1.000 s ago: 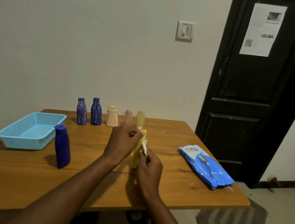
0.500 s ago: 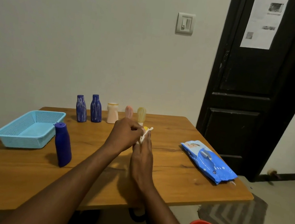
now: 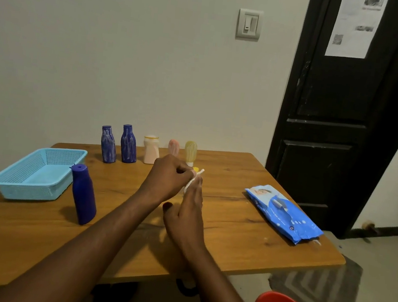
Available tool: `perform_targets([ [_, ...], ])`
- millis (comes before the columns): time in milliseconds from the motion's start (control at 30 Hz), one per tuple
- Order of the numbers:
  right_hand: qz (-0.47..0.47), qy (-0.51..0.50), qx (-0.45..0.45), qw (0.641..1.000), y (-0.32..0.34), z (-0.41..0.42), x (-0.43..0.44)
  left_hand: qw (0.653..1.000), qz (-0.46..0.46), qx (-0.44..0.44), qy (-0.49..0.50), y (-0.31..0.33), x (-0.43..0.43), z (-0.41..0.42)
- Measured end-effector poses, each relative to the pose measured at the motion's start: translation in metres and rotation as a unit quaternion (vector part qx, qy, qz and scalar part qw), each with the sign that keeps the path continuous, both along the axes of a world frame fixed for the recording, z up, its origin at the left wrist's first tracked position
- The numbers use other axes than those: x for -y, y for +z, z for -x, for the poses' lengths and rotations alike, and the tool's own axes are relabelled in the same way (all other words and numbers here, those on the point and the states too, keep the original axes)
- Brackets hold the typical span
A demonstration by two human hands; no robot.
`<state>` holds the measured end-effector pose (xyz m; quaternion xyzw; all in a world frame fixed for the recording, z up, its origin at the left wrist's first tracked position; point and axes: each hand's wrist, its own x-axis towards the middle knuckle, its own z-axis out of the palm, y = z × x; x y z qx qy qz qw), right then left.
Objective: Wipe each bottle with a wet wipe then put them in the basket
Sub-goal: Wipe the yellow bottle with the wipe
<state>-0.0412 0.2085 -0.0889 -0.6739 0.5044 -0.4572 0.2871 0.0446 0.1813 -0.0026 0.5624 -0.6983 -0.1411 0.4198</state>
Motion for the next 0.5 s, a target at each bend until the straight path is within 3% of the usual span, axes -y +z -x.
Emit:
perform_targets([
  [233, -0.024, -0.014, 0.060, 0.998, 0.015, 0.012, 0.033, 1.000, 0.005, 0.006, 0.013, 0.001, -0.003, 0.004],
  [433, -0.095, -0.006, -0.017, 0.995, -0.033, -0.003, -0.011, 1.000, 0.016, 0.005, 0.013, -0.003, 0.000, 0.005],
  [500, -0.120, 0.000, 0.000, 0.993, -0.028, -0.006, -0.013, 1.000, 0.016, 0.009, 0.011, -0.004, 0.000, 0.007],
])
